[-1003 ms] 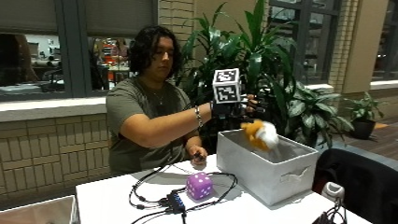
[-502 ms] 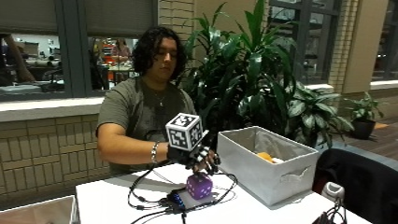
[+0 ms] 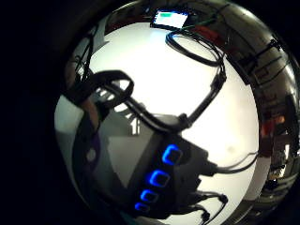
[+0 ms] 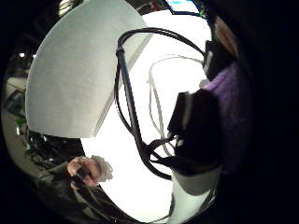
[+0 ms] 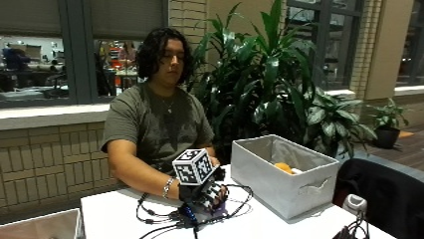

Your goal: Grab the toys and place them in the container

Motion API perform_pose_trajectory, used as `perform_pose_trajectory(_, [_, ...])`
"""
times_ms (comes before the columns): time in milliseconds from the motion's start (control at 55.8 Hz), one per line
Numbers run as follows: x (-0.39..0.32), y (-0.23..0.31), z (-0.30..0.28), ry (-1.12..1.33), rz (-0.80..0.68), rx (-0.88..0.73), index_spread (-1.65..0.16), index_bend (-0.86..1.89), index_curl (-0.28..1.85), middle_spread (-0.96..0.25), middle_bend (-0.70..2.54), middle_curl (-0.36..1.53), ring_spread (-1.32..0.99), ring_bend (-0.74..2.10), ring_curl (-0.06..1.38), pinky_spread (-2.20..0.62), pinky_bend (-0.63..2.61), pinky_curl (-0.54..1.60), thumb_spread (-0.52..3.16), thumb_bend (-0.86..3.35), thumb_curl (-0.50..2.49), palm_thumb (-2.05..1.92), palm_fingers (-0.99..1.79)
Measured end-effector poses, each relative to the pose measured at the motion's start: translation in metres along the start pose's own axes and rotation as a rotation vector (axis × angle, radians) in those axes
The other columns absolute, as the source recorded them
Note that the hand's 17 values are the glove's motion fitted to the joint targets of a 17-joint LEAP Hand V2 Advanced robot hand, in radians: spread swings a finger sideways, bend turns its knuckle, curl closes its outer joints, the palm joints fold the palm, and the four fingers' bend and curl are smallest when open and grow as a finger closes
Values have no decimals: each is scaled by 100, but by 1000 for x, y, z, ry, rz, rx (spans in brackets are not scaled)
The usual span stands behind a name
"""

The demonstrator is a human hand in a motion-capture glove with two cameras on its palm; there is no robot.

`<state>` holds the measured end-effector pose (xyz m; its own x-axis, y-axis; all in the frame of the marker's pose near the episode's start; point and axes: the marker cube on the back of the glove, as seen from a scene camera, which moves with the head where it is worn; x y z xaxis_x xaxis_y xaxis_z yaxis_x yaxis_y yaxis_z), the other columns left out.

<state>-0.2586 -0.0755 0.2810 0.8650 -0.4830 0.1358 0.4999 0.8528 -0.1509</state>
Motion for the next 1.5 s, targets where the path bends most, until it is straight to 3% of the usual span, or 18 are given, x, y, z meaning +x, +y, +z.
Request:
perform_pose_trajectory(179, [12,-2,-48,-68,-16,217,-39,18,68,-36,55,73,-45,115,63,-41,113,47,171,12,30,6,112])
perform_pose_trajectory(412, [1,-7,-195,-170,-22,409,-42,35,87,-39,79,90,-44,125,69,-42,115,51,165,27,36,14,116])
perform_pose_trajectory(663, [-89,-57,-291,-333,-212,400,-44,48,104,-39,91,100,-43,129,71,-43,117,54,161,36,48,22,112])
perform_pose_trajectory(914, [-180,-115,-300,-414,-306,342,-44,49,115,-39,94,104,-42,131,72,-43,120,55,160,38,57,20,109])
perform_pose_trajectory(1039, [-205,-147,-286,-325,-277,361,-44,48,118,-38,94,106,-41,132,73,-43,120,55,160,40,61,18,108])
perform_pose_trajectory(1129, [-206,-168,-268,-272,-233,229,-45,43,119,-38,90,105,-40,130,71,-42,117,54,158,36,61,11,103])
perform_pose_trajectory(1200, [-202,-177,-246,-174,-234,55,-44,28,114,-36,74,98,-37,120,68,-40,112,53,153,25,52,-5,70])
perform_pose_trajectory(1254, [-198,-173,-239,-157,-264,15,-44,29,110,-33,57,91,-33,91,66,-30,107,56,140,13,47,-11,-2])
perform_pose_trajectory(1380, [-179,-153,-240,-155,-287,5,-48,30,97,-26,38,78,-28,57,45,-17,102,43,124,-3,41,-8,-4])
perform_pose_trajectory(1505, [-152,-103,-252,-158,-346,-22,-48,28,89,-21,29,71,-25,49,39,-9,97,39,117,-6,36,-7,0])
